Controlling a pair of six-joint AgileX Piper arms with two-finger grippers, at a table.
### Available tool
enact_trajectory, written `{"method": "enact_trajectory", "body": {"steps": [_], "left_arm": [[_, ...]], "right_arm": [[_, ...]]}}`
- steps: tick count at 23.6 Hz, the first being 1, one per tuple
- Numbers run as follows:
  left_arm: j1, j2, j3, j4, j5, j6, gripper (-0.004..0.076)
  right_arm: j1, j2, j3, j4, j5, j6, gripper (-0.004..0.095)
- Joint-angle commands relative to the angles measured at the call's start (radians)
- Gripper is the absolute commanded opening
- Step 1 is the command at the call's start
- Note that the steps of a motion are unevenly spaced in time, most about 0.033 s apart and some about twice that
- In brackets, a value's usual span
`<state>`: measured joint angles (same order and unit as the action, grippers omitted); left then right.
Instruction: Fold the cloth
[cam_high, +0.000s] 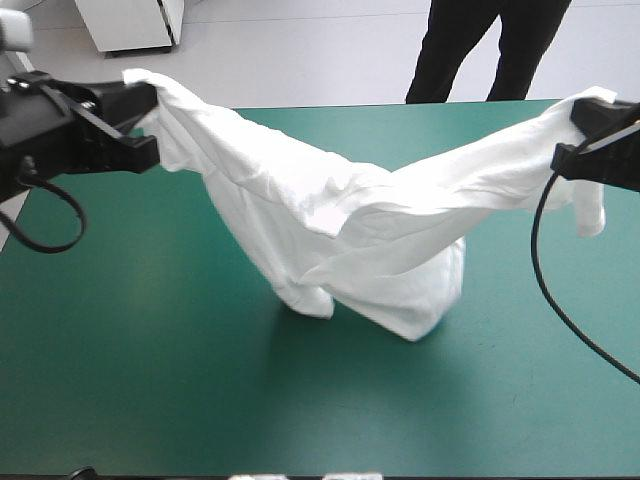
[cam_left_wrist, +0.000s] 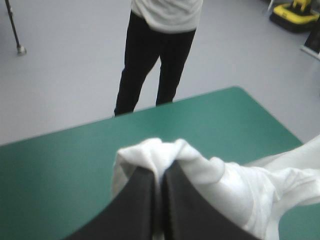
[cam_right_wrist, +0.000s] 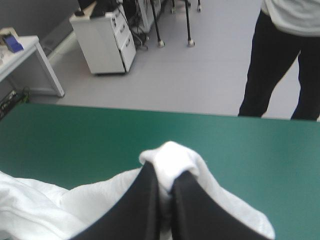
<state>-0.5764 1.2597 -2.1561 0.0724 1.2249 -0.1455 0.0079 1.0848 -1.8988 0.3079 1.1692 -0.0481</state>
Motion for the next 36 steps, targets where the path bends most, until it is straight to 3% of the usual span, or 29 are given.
{"method": "enact_trajectory", "body": {"steps": [1, 5, 13, 17, 22, 29, 36], "left_arm": [[0.002, -0.019, -0.126, -0.025, -0.152, 0.022, -0.0010], [0.002, -0.019, -0.239, -0.140, -0.307, 0.077, -0.0010], [0.002, -0.019, -0.331, -0.230, -0.441, 0.146, -0.0010], [0.002, -0.010, -0.329, -0.184, -0.401, 0.146, -0.0010], [0.002, 0.075, -0.281, -0.003, -0.253, 0.135, -0.0010], [0.006, 0.335, -0.172, 0.284, -0.141, 0.033, -0.0010], [0.193, 0.607, -0.170, 0.053, -0.145, 0.044, -0.0010]], "right_arm": [[-0.003, -0.006, -0.164, 0.021, -0.074, -0.008, -0.0017], [-0.003, 0.024, -0.378, 0.028, -0.125, -0.010, -0.0017], [-0.003, 0.098, -0.651, 0.055, -0.175, -0.040, -0.0017], [-0.003, 0.147, -0.666, 0.035, -0.123, 0.004, -0.0017], [-0.003, 0.259, -0.634, -0.010, 0.003, 0.090, -0.0017], [-0.003, 0.482, -0.489, 0.021, 0.065, 0.091, -0.0017], [-0.003, 0.671, -0.333, 0.054, 0.040, 0.068, -0.0017]]}}
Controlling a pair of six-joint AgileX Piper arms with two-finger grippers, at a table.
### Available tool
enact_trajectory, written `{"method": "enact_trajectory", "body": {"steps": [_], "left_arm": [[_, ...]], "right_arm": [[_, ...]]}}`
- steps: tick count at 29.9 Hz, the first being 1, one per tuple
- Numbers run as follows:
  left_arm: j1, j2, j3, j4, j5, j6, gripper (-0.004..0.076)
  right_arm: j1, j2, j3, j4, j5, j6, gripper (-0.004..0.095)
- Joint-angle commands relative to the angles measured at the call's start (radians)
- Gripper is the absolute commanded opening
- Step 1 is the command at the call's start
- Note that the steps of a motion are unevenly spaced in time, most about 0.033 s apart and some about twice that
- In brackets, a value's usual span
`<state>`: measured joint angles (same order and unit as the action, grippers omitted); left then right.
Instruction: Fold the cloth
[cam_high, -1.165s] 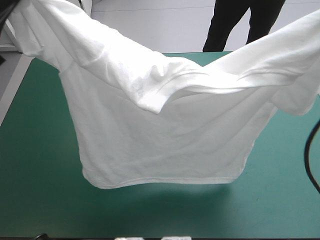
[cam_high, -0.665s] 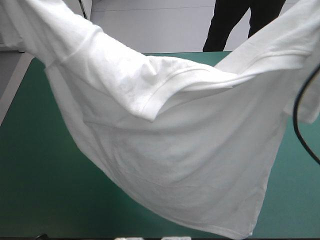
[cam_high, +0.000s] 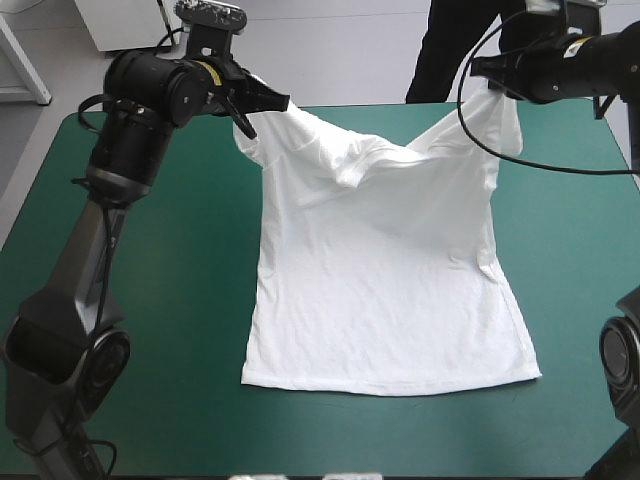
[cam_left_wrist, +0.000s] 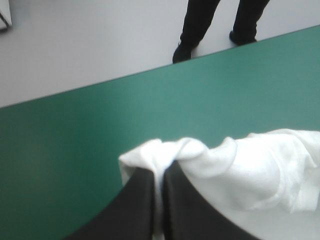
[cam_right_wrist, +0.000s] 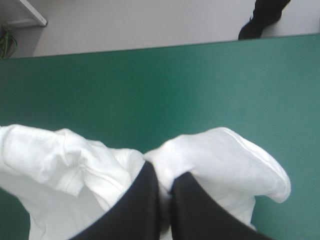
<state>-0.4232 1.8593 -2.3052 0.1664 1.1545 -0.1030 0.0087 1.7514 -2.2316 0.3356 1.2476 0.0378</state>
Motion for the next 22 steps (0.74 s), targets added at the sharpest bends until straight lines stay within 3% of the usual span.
{"method": "enact_trajectory", "body": {"steps": [1, 12, 22], "left_arm": [[0.056, 0.031, -0.021, -0.057, -0.081, 0.009, -0.0010], [0.118, 0.287, -0.021, -0.111, -0.198, 0.023, -0.0010], [0.123, 0.446, -0.023, -0.091, -0.267, 0.016, -0.0010]], "right_arm": [[-0.003, 0.029, 0.005, 0.026, -0.046, -0.018, -0.0017], [-0.003, 0.306, 0.005, 0.039, -0.170, -0.058, -0.0017], [-0.007, 0.423, 0.003, -0.014, -0.266, -0.082, -0.0017]]}}
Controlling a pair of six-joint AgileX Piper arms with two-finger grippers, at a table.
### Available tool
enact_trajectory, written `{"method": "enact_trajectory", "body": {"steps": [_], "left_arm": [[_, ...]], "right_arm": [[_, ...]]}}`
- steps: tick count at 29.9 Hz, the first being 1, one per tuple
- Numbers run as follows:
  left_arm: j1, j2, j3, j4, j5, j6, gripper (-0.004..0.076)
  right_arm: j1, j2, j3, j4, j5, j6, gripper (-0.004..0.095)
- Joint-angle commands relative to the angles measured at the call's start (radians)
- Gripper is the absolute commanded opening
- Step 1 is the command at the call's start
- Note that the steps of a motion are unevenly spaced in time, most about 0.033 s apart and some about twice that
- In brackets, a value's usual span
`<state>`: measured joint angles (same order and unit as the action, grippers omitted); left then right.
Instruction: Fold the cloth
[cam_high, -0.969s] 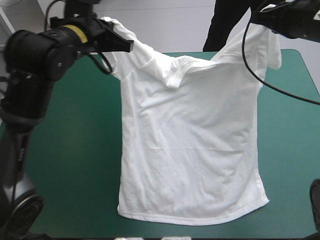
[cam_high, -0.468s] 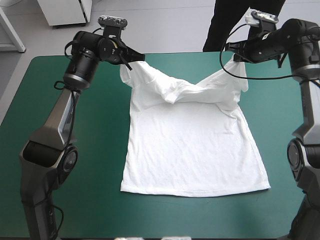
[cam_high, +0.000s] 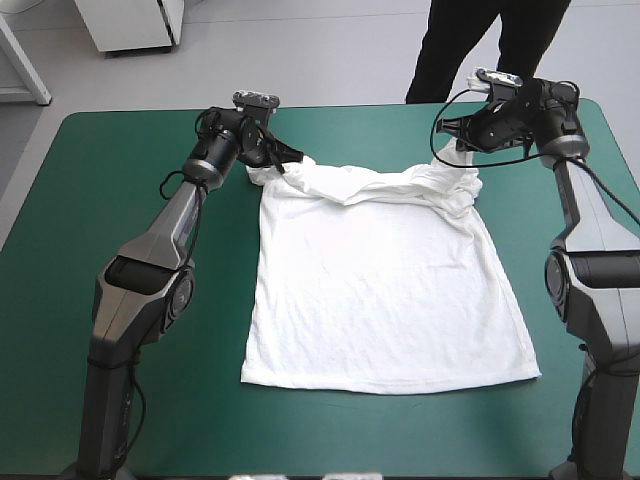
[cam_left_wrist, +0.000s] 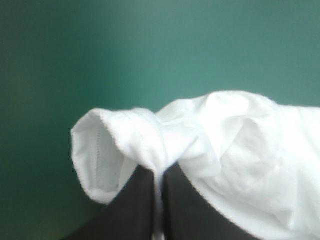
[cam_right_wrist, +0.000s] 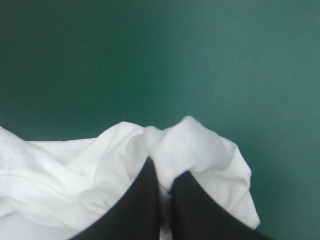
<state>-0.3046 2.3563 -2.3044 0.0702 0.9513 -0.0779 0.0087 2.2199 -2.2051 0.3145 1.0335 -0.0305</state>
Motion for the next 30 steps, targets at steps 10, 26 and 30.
{"method": "enact_trajectory", "body": {"steps": [10, 26, 30], "left_arm": [[0.006, -0.118, -0.088, -0.028, 0.053, 0.000, 0.0237], [-0.015, -0.489, -0.060, -0.049, 0.216, 0.078, 0.0498], [-0.027, -0.614, 0.050, -0.051, 0.208, 0.078, 0.0464]], "right_arm": [[-0.007, -0.094, -0.024, 0.005, 0.042, -0.018, 0.0410], [-0.003, -0.459, 0.171, -0.047, 0.107, -0.036, 0.0543], [-0.003, -0.663, 0.397, -0.087, 0.044, -0.048, 0.0543]]}}
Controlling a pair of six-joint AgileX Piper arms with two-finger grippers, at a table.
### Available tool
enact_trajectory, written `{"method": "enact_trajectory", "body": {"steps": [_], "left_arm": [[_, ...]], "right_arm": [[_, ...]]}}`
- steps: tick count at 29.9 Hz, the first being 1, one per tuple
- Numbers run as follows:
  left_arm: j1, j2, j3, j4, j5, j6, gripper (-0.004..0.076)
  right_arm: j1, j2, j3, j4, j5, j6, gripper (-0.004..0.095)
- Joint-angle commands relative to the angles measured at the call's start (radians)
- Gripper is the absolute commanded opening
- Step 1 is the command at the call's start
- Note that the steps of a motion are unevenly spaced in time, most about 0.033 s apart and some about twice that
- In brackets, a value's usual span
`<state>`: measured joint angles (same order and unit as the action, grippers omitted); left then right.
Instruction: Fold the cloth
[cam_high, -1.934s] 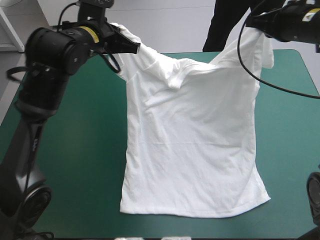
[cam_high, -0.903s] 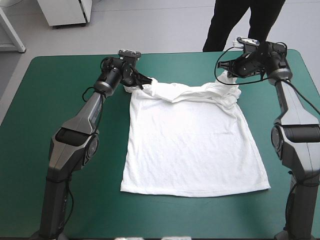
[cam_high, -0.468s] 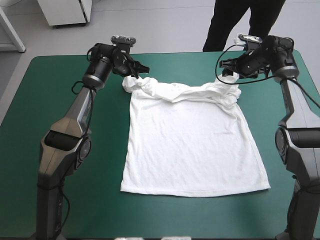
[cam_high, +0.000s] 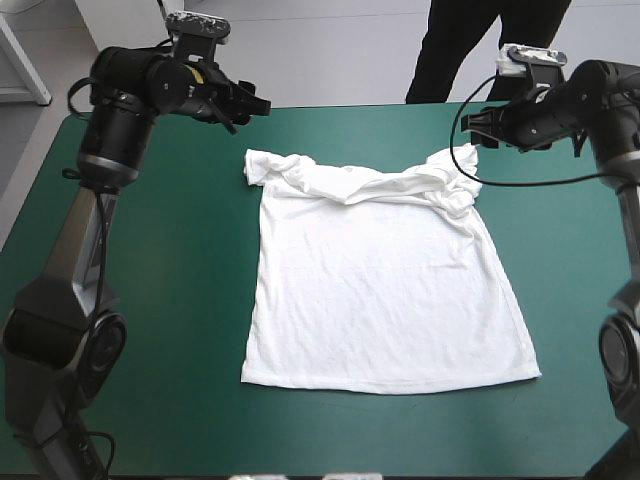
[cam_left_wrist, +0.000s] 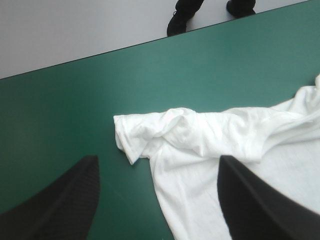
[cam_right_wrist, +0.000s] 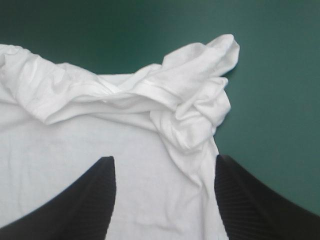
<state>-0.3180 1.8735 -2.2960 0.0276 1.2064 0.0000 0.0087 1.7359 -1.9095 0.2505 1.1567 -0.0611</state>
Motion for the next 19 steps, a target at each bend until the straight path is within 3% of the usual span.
{"method": "enact_trajectory", "body": {"steps": [1, 5, 11, 16, 19], "left_arm": [[-0.021, -0.168, 0.079, -0.005, -0.050, -0.007, 0.0459], [-0.045, -0.342, 0.288, -0.008, -0.078, -0.025, 0.0455], [-0.109, -0.611, 0.673, 0.001, -0.145, -0.155, 0.0414], [-0.161, -0.778, 0.910, -0.040, -0.136, -0.204, 0.0392], [-0.186, -0.792, 0.960, -0.057, -0.078, -0.215, 0.0392]], "right_arm": [[-0.003, -0.232, 0.162, -0.028, -0.101, -0.017, 0.0544], [-0.003, -0.418, 0.344, -0.040, -0.159, -0.032, 0.0543], [-0.003, -0.593, 0.528, -0.076, -0.096, 0.012, 0.0543], [-0.003, -0.699, 0.655, -0.124, -0.037, 0.061, 0.0543], [-0.003, -0.749, 0.708, -0.120, -0.025, 0.084, 0.0543]]}}
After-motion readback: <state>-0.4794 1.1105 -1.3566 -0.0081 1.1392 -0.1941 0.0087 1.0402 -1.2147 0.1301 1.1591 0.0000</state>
